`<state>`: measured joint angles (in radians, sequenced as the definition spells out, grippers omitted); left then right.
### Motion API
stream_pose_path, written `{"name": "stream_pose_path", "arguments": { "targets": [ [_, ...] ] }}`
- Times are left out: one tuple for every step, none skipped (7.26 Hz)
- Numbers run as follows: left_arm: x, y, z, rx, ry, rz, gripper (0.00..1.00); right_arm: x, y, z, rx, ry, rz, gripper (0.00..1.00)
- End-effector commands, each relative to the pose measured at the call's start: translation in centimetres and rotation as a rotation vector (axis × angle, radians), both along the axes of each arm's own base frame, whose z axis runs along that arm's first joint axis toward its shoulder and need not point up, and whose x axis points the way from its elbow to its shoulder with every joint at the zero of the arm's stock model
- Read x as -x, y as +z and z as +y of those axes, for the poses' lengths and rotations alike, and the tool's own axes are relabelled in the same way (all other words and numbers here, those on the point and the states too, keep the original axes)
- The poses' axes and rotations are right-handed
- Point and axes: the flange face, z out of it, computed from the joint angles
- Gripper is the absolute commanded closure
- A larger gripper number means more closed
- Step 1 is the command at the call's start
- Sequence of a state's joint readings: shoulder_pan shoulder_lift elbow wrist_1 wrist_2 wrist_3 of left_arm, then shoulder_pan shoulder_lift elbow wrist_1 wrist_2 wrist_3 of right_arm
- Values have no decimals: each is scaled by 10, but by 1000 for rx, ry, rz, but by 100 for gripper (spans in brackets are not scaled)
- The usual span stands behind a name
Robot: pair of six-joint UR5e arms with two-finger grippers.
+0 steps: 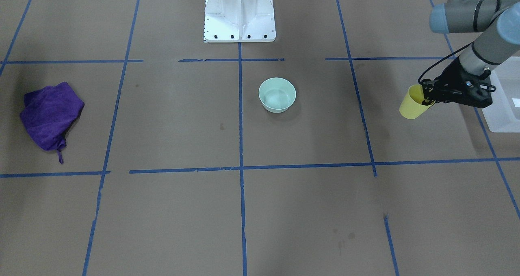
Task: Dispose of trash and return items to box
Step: 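Grasp the yellow cup with the left gripper and carry it off the table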
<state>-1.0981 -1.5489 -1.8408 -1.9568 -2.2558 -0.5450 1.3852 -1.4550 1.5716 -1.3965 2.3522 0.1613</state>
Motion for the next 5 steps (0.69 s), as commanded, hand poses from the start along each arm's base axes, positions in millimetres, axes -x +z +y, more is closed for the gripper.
{"name": "stream_pose_path", "arguments": {
  "targets": [
    [135,19,-15,-159,-49,-93,100,3,-14,15,-29,-11,-8,0],
    [177,48,-20,-191,7,-158,100,10,-18,23,-37,-25,-10,0],
    [223,93,-20,-200,34,-202,100,13,-21,26,-39,-28,-14,0],
    [253,157,-11,-165,77,-220,100,22,-28,27,-32,-27,-20,0],
    [260,189,-5,-134,108,-228,100,41,-43,31,11,-1,-33,0]
  ]
}}
